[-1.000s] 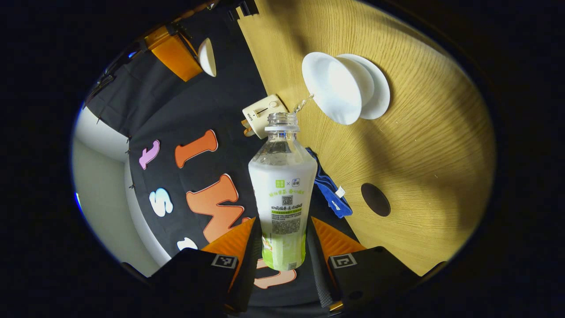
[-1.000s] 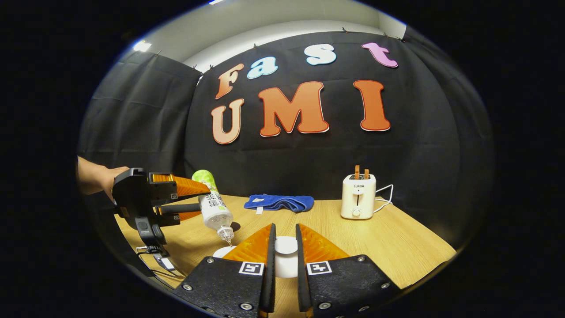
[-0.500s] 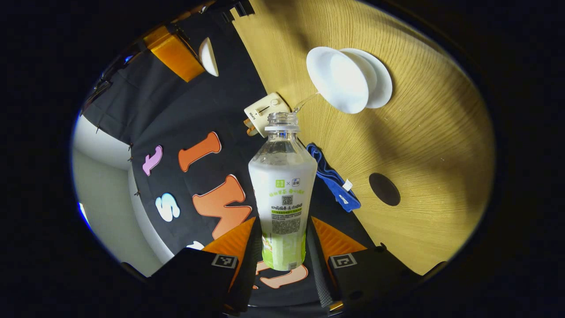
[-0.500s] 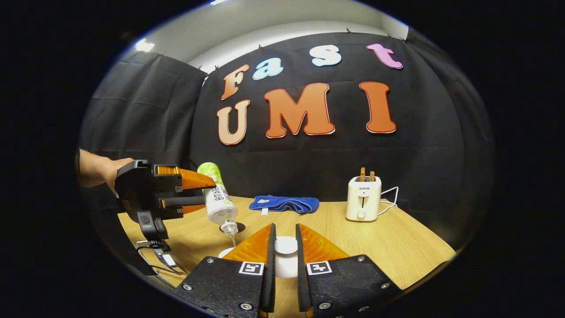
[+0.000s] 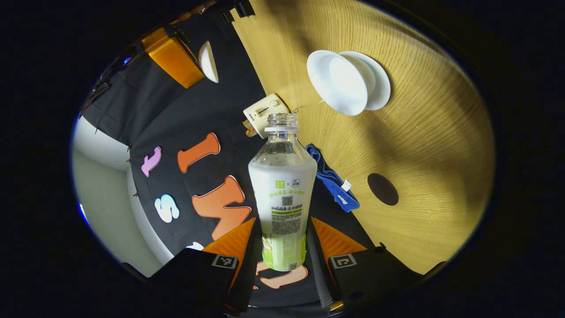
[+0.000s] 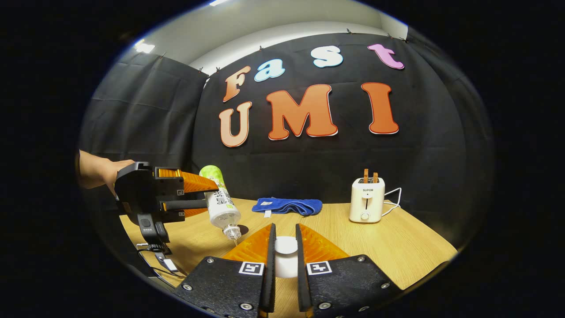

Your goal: Open the teacup lid with one hand, grasp the water bottle and pour water into the teacup with the other hand; after pouring, place the water bottle on the coaster and then close the teacup lid.

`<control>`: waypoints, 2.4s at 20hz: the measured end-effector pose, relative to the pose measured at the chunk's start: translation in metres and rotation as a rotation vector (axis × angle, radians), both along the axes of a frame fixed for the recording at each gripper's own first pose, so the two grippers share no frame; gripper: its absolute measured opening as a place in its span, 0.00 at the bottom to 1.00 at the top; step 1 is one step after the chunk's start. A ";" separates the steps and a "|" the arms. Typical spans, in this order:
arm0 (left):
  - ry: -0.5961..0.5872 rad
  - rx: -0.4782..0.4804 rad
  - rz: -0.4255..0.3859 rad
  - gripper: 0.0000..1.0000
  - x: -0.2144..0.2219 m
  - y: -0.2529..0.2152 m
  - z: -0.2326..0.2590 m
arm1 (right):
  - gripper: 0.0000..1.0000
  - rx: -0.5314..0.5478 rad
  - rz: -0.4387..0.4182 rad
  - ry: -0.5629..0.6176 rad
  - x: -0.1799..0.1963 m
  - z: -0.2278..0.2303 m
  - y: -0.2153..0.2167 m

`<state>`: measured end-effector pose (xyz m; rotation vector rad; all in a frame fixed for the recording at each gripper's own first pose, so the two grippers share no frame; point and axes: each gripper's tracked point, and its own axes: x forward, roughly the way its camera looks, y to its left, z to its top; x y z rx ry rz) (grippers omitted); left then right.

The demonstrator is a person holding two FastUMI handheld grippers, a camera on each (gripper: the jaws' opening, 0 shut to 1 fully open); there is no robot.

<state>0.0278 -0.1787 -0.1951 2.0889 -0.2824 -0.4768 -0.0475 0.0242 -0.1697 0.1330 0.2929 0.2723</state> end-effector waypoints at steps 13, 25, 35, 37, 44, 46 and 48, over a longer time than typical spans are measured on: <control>0.144 -0.180 0.032 0.58 -0.015 0.003 -0.043 | 0.21 0.019 0.017 0.009 0.000 0.003 0.020; 0.274 -0.858 0.220 0.57 0.011 0.036 -0.012 | 0.21 0.030 0.023 0.001 0.013 0.013 0.042; 0.391 -1.527 0.240 0.60 0.028 0.042 0.054 | 0.21 0.016 -0.006 -0.026 0.015 0.030 0.041; 0.442 -1.664 0.271 0.57 0.038 0.048 0.059 | 0.20 0.013 -0.014 -0.032 0.016 0.033 0.038; 0.544 -1.947 0.464 0.58 0.082 0.080 0.039 | 0.21 0.017 -0.013 -0.037 0.019 0.036 0.037; 0.588 -2.015 0.507 0.61 0.099 0.083 0.029 | 0.21 0.018 -0.006 -0.031 0.019 0.033 0.040; 0.612 -2.052 0.555 0.61 0.112 0.087 0.014 | 0.21 0.014 0.002 -0.026 0.018 0.031 0.043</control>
